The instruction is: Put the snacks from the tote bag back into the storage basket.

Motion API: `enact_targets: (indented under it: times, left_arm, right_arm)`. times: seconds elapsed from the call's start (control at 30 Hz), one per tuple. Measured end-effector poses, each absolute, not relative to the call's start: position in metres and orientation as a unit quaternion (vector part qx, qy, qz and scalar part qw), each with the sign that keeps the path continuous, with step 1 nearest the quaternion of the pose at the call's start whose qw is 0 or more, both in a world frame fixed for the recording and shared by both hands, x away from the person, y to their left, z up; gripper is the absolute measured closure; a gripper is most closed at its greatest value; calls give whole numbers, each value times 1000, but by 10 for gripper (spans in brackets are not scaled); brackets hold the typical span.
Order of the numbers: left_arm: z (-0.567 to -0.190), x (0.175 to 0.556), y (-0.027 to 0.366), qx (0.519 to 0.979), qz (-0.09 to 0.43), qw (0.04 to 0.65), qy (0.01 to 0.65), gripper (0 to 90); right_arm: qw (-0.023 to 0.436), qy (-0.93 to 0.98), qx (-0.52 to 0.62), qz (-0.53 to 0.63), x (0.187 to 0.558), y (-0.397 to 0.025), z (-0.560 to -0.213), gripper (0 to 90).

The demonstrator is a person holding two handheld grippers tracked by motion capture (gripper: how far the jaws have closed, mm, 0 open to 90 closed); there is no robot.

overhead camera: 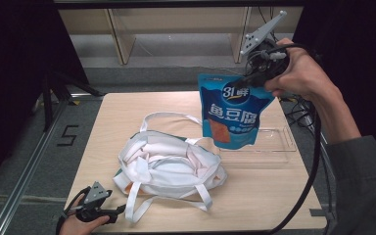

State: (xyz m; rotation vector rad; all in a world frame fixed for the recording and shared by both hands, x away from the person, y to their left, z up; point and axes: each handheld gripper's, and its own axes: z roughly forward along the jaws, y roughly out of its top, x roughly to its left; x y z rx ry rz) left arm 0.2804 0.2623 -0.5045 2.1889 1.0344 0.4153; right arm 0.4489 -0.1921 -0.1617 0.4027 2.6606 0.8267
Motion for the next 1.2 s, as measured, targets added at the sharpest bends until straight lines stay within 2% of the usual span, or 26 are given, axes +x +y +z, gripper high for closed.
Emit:
enact_targets:
  times: [0.03, 0.1, 0.17, 0.53, 1.03, 1.2]
  left_arm:
    - [-503, 281, 264, 849, 161, 323, 386, 251]
    - [-505, 280, 262, 835, 162, 337, 403, 251]
    - [-503, 281, 265, 847, 159, 325, 390, 249]
    - [-504, 281, 264, 841, 154, 329, 400, 249]
    - [-504, 282, 265, 847, 157, 323, 391, 249]
    - [-507, 282, 262, 835, 158, 335, 407, 249]
  right_arm:
    - [155, 932, 149, 292, 449, -195, -163, 900]
    - [158, 930, 153, 295, 451, -200, -165, 900]
    - [159, 929, 157, 295, 452, -206, -166, 900]
    - [157, 928, 171, 289, 462, -229, -180, 900]
    - [138, 926, 184, 300, 476, -246, -207, 900]
    - [135, 922, 192, 307, 476, -250, -212, 900]
